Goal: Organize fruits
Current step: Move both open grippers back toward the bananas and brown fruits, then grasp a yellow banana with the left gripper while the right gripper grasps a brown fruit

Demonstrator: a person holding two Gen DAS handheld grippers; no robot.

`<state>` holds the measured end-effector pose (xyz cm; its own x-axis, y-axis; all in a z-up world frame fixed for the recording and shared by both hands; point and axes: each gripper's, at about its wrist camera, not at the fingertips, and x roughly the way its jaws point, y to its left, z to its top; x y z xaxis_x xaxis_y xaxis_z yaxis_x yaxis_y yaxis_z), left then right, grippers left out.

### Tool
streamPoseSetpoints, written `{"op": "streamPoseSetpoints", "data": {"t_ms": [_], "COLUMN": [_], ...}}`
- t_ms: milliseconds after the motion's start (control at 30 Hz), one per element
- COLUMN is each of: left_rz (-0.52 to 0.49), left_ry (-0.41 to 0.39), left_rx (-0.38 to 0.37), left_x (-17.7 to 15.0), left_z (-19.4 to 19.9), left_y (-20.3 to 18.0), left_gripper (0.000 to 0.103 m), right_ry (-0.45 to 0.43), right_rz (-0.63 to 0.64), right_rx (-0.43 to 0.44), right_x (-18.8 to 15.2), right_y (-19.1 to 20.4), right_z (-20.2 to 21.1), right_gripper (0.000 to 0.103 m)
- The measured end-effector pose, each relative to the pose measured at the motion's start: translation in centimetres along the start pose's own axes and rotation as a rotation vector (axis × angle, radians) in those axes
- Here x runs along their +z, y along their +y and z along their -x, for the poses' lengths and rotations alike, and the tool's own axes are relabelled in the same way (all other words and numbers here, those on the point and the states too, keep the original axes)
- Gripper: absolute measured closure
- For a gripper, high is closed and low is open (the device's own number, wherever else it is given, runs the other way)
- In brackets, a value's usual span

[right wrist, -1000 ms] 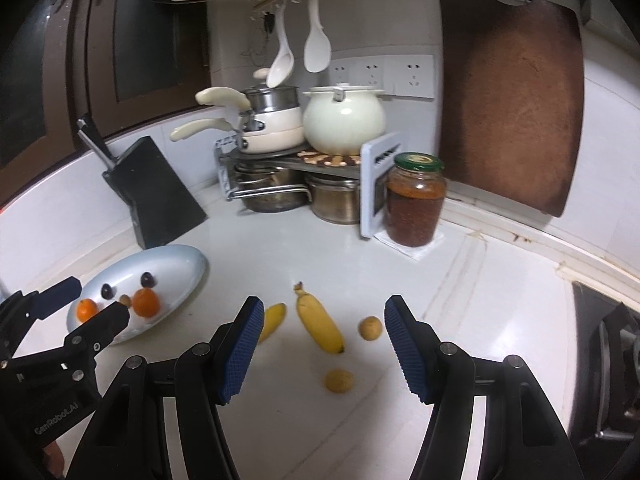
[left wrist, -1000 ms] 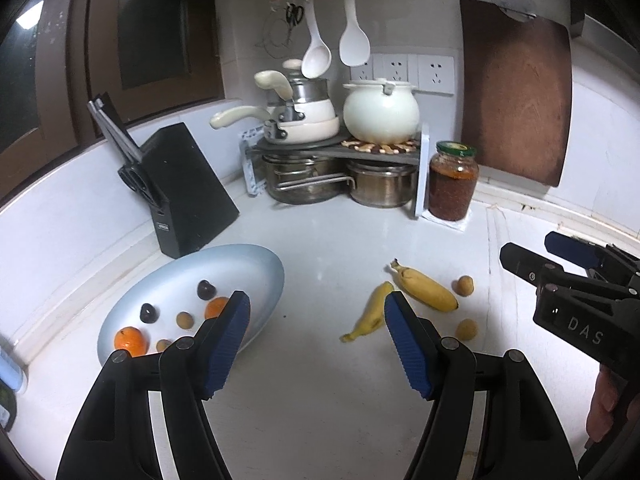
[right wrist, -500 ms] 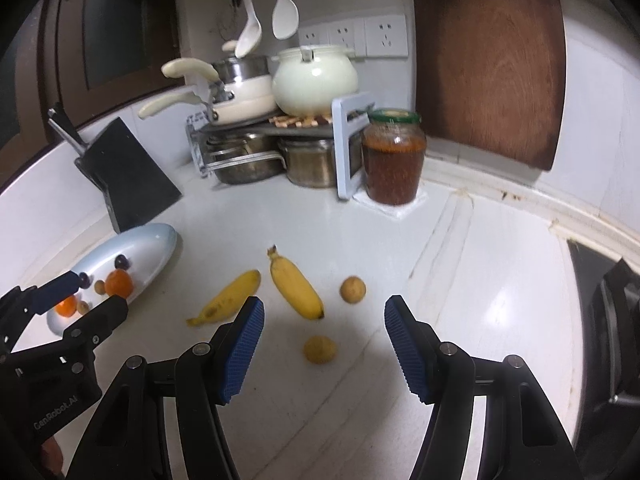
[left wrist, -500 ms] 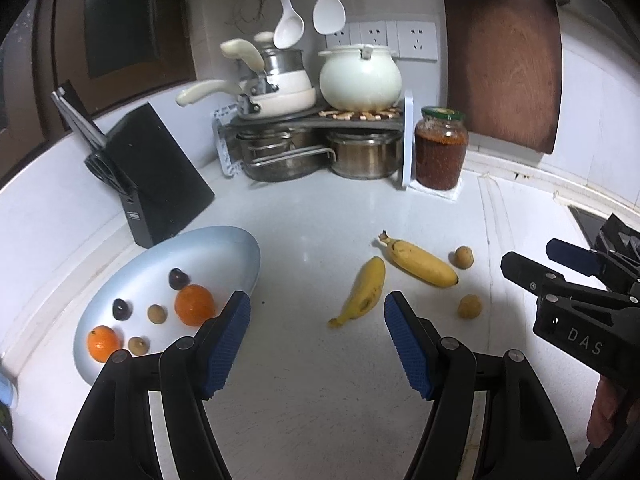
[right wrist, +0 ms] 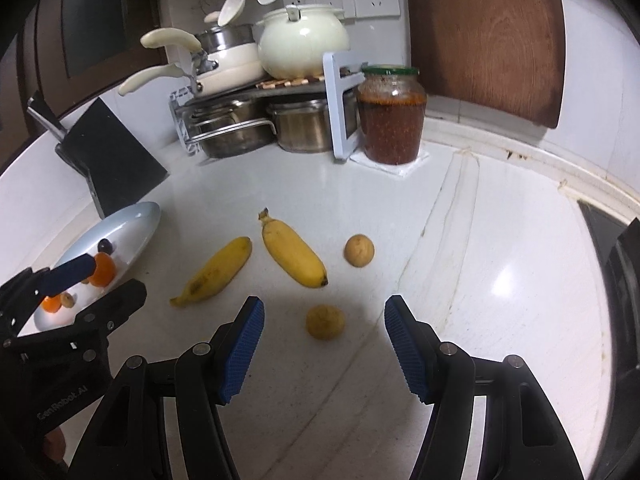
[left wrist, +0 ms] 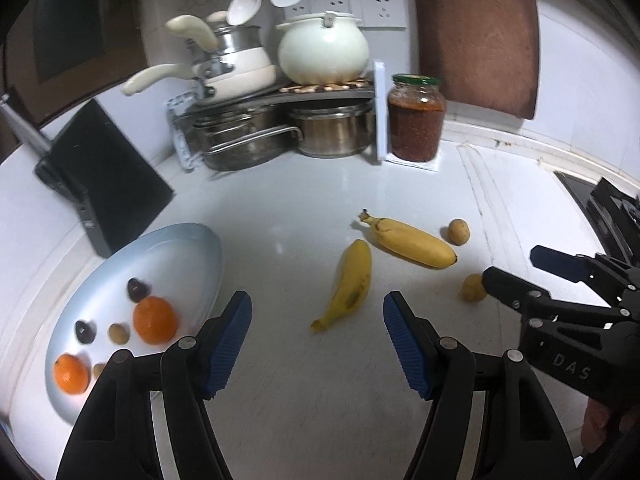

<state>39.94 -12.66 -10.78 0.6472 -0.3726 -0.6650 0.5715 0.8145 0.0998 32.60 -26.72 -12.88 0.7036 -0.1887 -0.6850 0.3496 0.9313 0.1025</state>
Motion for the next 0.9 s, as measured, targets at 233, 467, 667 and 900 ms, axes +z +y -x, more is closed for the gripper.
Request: {"op": "streamPoseSetpoints", "data": {"t_ms": [233, 467, 667, 900], "left_rz": [-0.056, -0.11, -0.126, -0.131], "left_ry": [0.027, 0.043, 0.061, 0.101], "left_rx": [-0.048, -0.085, -0.108, -0.116], "left_x": [0.5, 0.9, 1.2, 1.8], "left_z": [-2.3, -4.3, -5.8, -7.4], "left_y": [-0.5, -1.0, -1.3, -1.8], "left_gripper": [0.041, 0.044, 0.046, 0.051], "right_ry": [0.03, 0.058, 0.07, 0.087], "right_rz": [-0.016, -0.013, -0.014, -0.027], "right_rx": [-0.006, -0.004, 0.0, 0.007], "right_x": [-0.1, -0.3, -0.4, -0.4], "right_y": [-0.3, -0.2, -0.2, -0.3], "right_z": [-1.8, -3.1, -3.7, -4.4], "right_gripper": [0.04, 0.046, 0.05, 0.054]}}
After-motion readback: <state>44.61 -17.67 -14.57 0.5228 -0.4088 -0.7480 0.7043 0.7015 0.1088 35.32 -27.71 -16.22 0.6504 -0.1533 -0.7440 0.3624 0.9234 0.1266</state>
